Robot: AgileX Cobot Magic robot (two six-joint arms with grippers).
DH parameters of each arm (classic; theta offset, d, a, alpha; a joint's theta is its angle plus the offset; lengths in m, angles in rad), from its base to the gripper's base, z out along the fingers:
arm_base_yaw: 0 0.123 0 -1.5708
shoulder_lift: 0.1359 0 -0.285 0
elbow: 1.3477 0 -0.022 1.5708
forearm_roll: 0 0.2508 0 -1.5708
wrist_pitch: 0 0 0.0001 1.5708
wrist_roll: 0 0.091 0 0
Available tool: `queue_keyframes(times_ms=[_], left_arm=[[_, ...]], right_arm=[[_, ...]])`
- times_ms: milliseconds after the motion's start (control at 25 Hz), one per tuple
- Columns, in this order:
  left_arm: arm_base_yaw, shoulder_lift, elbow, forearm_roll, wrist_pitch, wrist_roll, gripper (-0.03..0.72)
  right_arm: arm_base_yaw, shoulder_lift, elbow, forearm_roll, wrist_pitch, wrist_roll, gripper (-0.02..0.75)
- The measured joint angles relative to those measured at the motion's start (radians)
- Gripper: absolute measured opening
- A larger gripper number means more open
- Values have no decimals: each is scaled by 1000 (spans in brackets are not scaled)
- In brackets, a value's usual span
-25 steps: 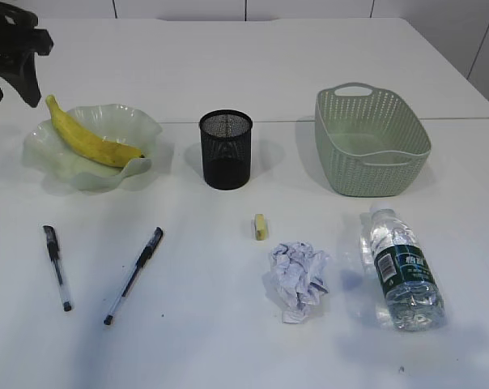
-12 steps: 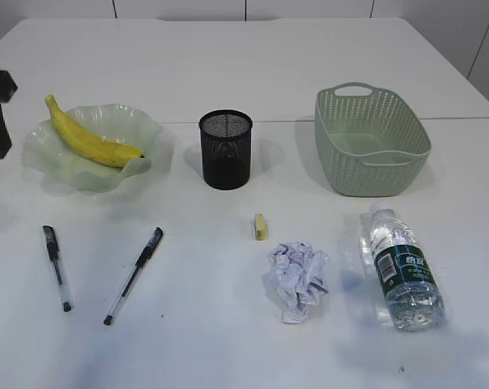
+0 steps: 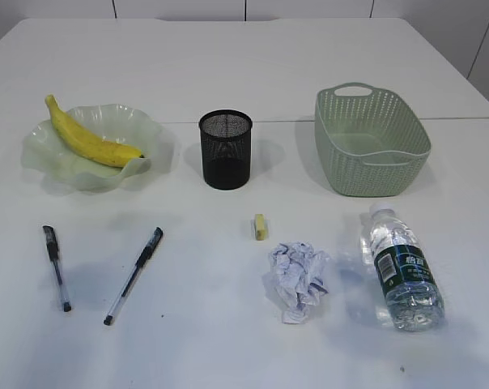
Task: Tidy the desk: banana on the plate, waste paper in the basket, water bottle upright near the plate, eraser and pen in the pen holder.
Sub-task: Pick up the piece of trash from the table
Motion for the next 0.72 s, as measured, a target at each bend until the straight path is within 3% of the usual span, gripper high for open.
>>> queue_keyframes(times_ms=[120,320,440,720], left_arm=[[7,-78,80,0,-49,-39,363],[93,-140,155,-4,-78,-70,363],[129,-149,162,-4,-78,-72,363],[137,-159,186,-12,-81,-72,363]], right_arm=[[0,48,-44,10,5,0,441],[10,126,-101,10,5,-13,441],[50,183,-123,10,1,-23,441],[166,360,-135,12,-54,-25,441]])
